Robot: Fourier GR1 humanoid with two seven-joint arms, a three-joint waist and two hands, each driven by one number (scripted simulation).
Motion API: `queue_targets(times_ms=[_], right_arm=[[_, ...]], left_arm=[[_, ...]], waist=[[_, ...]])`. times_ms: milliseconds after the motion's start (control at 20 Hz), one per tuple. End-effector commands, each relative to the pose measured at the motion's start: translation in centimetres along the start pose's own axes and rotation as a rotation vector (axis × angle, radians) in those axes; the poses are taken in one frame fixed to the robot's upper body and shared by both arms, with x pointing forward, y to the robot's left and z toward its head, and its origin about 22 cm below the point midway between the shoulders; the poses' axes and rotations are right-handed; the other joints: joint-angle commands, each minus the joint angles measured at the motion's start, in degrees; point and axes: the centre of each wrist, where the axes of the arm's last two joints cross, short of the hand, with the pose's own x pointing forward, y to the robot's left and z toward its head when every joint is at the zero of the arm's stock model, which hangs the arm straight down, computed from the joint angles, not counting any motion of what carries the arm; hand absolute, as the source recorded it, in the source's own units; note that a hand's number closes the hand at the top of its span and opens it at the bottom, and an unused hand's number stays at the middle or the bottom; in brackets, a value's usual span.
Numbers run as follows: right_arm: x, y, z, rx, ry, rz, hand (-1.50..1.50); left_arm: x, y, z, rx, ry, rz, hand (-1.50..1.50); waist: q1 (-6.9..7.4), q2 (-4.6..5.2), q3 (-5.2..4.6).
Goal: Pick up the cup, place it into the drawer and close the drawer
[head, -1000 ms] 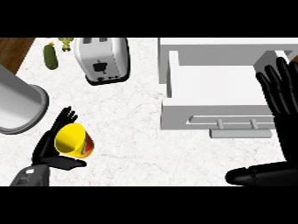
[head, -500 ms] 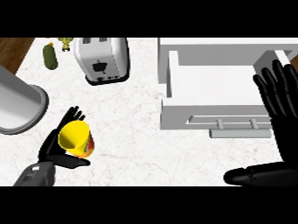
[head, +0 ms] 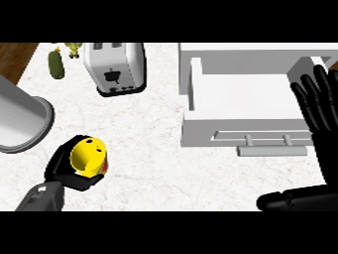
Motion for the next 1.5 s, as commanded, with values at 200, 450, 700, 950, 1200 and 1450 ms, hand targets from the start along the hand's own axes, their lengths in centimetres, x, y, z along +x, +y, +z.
queue_targets(times_ms=[200,450,700,950,1200,1450], right_arm=[[0.0,-1.2,0.3,-0.025,-0.02,0.007,-1.5],[-0.5,-1.0,-0.8,-0.017,-0.011,-0.005,-1.5],[0.0,0.0,-1.1,-0.013,0.005,0.021,-1.5],[0.3,-1.2,0.6,-0.024,0.02,0.012,-1.5],[-0.2,-1.5,-1.3,-0.026,0.01,0.0,-1.5],[0.3,-2.0,-0.1,-0.026,0.017,0.002,-1.5]], left_arm=[[-0.5,-0.6,0.8,0.075,-0.253,-0.006,1.5],[-0.2,-1.4,-1.1,0.373,-0.363,-0.076,1.5],[0.5,-2.9,-1.9,0.3,-0.432,-0.042,1.5],[3.6,-5.9,-4.7,0.158,-0.439,-0.041,1.5],[7.7,-9.6,-9.0,0.08,-0.438,-0.036,1.5],[14.1,-10.9,-10.2,0.042,-0.442,-0.008,1.5]], waist=[[0.38,-0.07,0.02],[0.96,-0.01,0.05],[1.04,-0.24,0.09],[1.05,-0.46,0.16],[0.98,-0.28,0.13],[0.88,-0.3,0.12]])
